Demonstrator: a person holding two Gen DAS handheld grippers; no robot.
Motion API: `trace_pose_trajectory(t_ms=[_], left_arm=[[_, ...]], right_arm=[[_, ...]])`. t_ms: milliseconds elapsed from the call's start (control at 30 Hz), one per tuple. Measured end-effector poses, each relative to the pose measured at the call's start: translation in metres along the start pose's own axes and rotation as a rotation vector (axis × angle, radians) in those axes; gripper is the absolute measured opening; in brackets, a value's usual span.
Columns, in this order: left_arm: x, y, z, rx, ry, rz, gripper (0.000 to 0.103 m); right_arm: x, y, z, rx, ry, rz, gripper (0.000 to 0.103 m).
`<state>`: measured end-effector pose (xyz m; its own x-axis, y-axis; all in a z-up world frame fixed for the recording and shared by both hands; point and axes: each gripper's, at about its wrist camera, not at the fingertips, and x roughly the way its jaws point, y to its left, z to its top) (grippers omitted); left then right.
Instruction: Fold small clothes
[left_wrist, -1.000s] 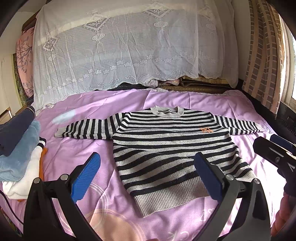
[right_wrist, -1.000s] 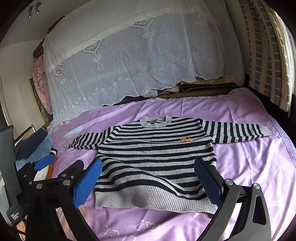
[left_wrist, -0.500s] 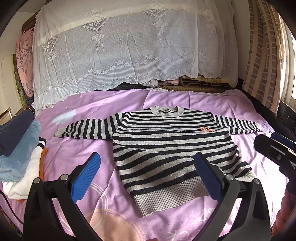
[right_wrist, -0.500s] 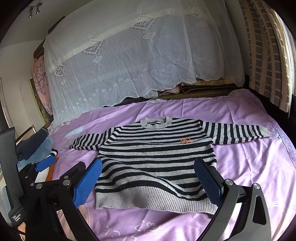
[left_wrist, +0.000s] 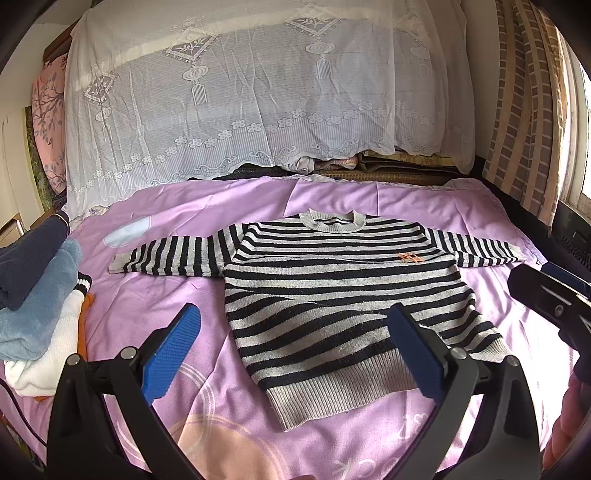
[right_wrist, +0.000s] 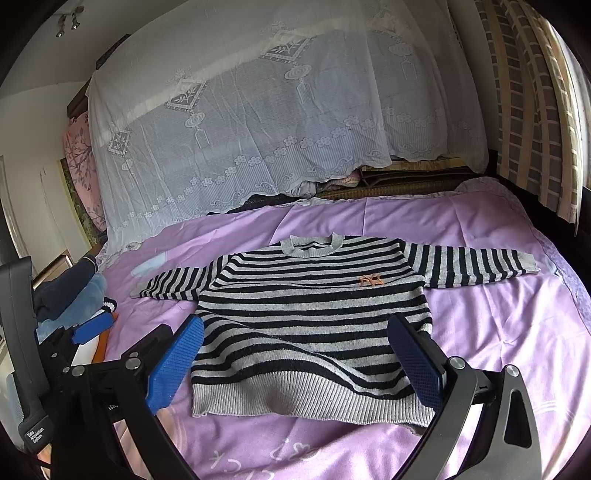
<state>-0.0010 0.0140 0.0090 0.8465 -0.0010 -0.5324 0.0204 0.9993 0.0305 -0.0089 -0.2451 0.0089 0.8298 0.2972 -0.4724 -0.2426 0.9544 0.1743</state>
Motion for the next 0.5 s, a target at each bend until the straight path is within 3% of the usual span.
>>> trace_pose_trajectory(t_ms=[500], left_arm=[[-0.0001,-0.0006,0.0001,0.0,0.001,0.0,0.099]], right_arm=[[-0.0008,0.0002,0.0001,0.002,-0.001,0.002,0.1]])
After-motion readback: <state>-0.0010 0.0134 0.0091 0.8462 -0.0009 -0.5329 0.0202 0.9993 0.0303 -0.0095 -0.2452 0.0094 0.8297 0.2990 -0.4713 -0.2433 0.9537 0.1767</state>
